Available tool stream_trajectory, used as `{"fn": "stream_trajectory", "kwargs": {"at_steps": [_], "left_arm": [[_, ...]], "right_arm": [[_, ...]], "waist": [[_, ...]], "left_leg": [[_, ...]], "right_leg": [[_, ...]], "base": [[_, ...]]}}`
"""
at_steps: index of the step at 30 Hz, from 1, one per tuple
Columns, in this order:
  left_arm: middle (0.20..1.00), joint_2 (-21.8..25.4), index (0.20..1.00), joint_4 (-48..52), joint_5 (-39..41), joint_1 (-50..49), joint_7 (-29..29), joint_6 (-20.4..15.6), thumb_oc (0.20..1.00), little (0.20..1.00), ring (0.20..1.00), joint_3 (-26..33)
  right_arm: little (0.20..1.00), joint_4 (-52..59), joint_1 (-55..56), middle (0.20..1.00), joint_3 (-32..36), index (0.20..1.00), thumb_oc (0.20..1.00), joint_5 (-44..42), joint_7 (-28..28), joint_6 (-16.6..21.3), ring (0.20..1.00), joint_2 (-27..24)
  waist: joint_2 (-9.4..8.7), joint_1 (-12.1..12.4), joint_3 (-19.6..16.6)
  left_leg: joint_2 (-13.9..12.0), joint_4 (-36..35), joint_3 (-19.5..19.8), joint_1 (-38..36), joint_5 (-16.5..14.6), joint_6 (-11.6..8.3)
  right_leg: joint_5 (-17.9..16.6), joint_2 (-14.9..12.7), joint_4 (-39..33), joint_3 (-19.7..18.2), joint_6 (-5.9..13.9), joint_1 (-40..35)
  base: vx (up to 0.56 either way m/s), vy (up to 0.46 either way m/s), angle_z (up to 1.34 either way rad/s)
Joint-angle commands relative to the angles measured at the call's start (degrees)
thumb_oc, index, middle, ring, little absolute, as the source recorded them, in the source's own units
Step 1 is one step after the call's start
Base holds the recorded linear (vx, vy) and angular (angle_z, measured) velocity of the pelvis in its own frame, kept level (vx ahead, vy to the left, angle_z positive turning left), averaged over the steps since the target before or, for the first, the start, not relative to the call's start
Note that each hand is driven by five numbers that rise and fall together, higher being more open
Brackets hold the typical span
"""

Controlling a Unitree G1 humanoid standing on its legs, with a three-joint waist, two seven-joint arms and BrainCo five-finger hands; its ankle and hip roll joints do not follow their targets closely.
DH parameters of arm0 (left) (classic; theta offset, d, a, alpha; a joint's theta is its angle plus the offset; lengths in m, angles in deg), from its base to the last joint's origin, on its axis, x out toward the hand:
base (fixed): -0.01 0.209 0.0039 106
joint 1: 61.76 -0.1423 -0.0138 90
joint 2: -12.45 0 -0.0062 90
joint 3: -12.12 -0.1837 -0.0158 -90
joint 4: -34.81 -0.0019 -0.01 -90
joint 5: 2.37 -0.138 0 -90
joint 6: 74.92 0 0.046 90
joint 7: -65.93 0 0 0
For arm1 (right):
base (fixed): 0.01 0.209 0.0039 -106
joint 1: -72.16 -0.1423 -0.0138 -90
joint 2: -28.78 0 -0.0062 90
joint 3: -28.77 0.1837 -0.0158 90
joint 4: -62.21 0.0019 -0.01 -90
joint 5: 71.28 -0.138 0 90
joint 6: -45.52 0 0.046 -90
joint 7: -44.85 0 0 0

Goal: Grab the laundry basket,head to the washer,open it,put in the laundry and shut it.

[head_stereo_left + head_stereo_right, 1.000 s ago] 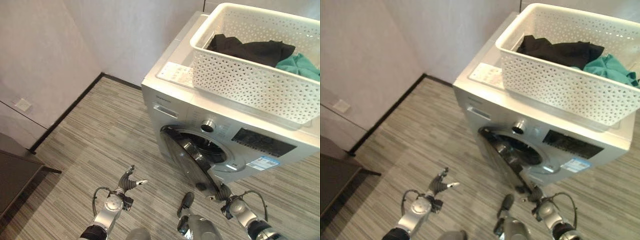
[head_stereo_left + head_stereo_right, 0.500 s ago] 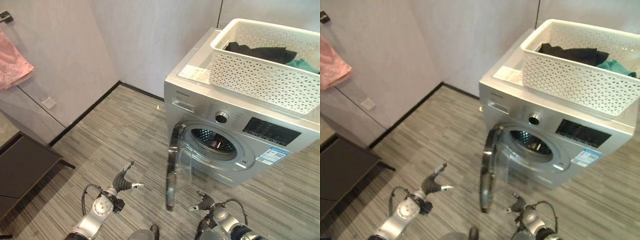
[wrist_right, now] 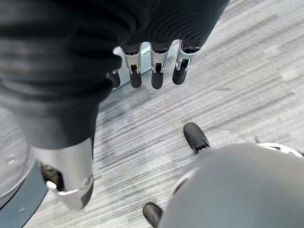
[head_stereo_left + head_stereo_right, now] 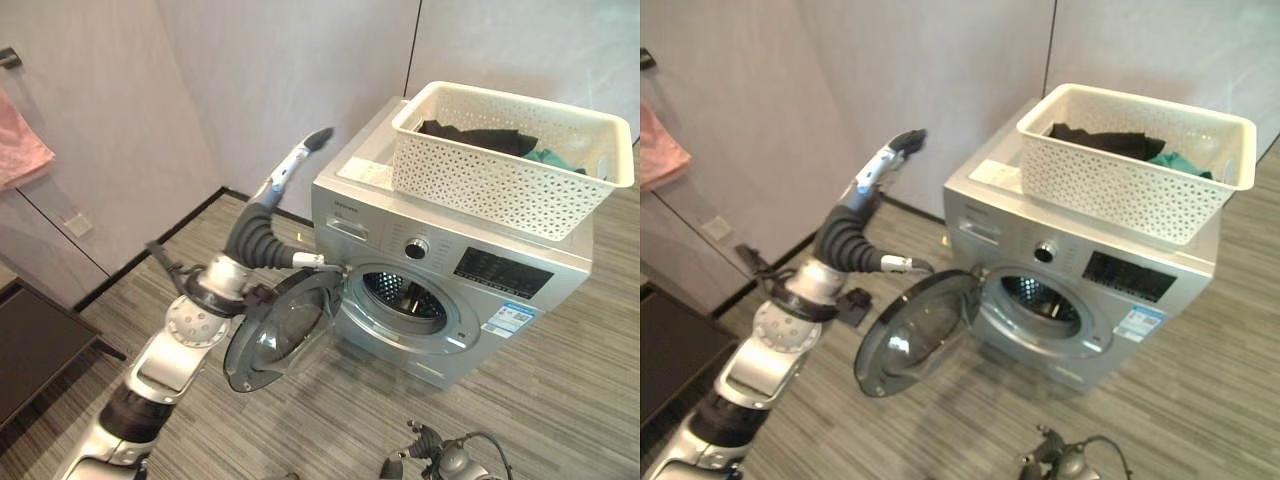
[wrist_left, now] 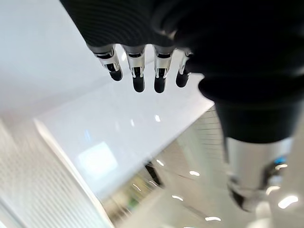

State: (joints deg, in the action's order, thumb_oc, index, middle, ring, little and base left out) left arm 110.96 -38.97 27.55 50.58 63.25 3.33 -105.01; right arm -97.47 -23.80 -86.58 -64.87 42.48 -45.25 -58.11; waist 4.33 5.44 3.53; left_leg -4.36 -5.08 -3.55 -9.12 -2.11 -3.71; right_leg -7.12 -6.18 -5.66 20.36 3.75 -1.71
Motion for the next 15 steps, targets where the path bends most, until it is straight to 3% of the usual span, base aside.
{"fn": "stream_trajectory", "kwargs": {"at_steps": [1, 2, 6, 8, 11, 13, 14, 15], "left_arm": [[1.0, -1.62, 1.0, -6.98, 15.6, 3.08, -5.91, 3.07, 1.0, 1.0, 1.0, -3.31], [1.0, -3.53, 1.0, -12.68, 18.4, 0.86, -7.51, 4.13, 1.0, 1.0, 1.0, -4.64], [1.0, -1.63, 1.0, -17.11, 18.55, -2.81, -10.59, 5.42, 1.0, 1.0, 1.0, -5.71], [1.0, 5.96, 1.0, -18.62, 11.87, -4.85, -13.23, 5.52, 1.0, 1.0, 1.0, -6.98], [1.0, 14.33, 1.0, -17.7, 3.49, -2.94, -14.97, 5.28, 1.0, 1.0, 1.0, -10.09], [1.0, 20.11, 1.0, -17.03, -1.16, -1.19, -15.5, 5.2, 1.0, 1.0, 1.0, -11.6], [1.0, 20.11, 1.0, -17.03, -1.16, -1.18, -15.5, 5.2, 1.0, 1.0, 1.0, -11.61], [1.0, 23.82, 1.0, -16.56, -5.24, 0.13, -16.57, 5.53, 1.0, 1.0, 1.0, -12.93]], "right_arm": [[1.0, -1.01, -4.26, 1.0, -0.94, 1.0, 1.0, 0.27, 0.41, 0.5, 1.0, 0.35], [1.0, -0.69, -3.82, 1.0, -0.96, 1.0, 1.0, 0.43, 0.82, 1.04, 1.0, -0.38], [1.0, 0.58, -2.6, 1.0, -0.95, 1.0, 1.0, 0.23, 1.21, 2.07, 1.0, -1.56], [1.0, 2.11, -1.41, 1.0, -0.01, 1.0, 1.0, -0.54, 2.24, 2.7, 1.0, -3.72], [1.0, 2.99, -0.41, 1.0, 0.2, 1.0, 1.0, -1.13, 2.58, 3.18, 1.0, -6.25], [1.0, 3.06, -0.12, 1.0, 0.65, 1.0, 1.0, -0.99, 2.64, 3.08, 1.0, -7.89], [1.0, 3.06, -0.12, 1.0, 0.65, 1.0, 1.0, -0.99, 2.64, 3.08, 1.0, -7.89], [1.0, 2.62, -0.09, 1.0, 1.16, 1.0, 1.0, -0.4, 2.68, 2.96, 1.0, -8.98]], "waist": [[-1.31, -1.19, 1.47], [-1.51, -2.17, 1.72], [-1.76, -3.28, 2.64], [-2.4, -3.93, 4.12], [-3.55, -3.02, 6.73], [-4.3, -2.63, 7.29], [-4.31, -2.63, 7.3], [-4.59, -2.51, 7.18]], "left_leg": [[1.38, 0.08, 1.24, 0.41, -3.65, 1.59], [0.68, 0.08, 1.19, 0.21, -3.48, 1.2], [-0.62, 1.09, 0.92, 0.56, -3.39, 0.55], [-2.39, 9.95, 0.39, 3.85, -3.94, -0.76], [-2.94, 25.51, 2.77, 12.66, 0.95, -2.11], [-4.1, 24.06, 3.19, 15.76, 0.81, -1.88], [-4.09, 24.05, 3.19, 15.76, 0.81, -1.87], [-6.56, 16.64, 3.46, 17.76, 1.94, -1.91]], "right_leg": [[5.45, -3.61, 0.66, 0.52, 3.55, -1.3], [6.1, -2.8, 0.97, -0.19, 2.95, -1.24], [8.25, -1.77, 5.03, -1.61, 1.64, 0.83], [10.7, 0.3, 7.1, -3.73, -0.35, 1.45], [11.33, 1.85, 5.89, -4.0, -2.38, -0.15], [11.58, 1.63, 4.25, -3.19, -1.79, -1.09], [11.58, 1.62, 4.24, -3.19, -1.79, -1.09], [11.86, 0.93, 3.5, -2.91, -0.67, -1.67]], "base": [[0.07, -0.085, -0.06], [0.06, -0.105, -0.16], [0.02, -0.103, -0.15], [-0.01, -0.206, -0.01], [-0.04, -0.166, -0.09], [0.05, -0.04, -0.04], [0.12, 0.109, 0.08], [0.17, 0.192, 0.19]]}}
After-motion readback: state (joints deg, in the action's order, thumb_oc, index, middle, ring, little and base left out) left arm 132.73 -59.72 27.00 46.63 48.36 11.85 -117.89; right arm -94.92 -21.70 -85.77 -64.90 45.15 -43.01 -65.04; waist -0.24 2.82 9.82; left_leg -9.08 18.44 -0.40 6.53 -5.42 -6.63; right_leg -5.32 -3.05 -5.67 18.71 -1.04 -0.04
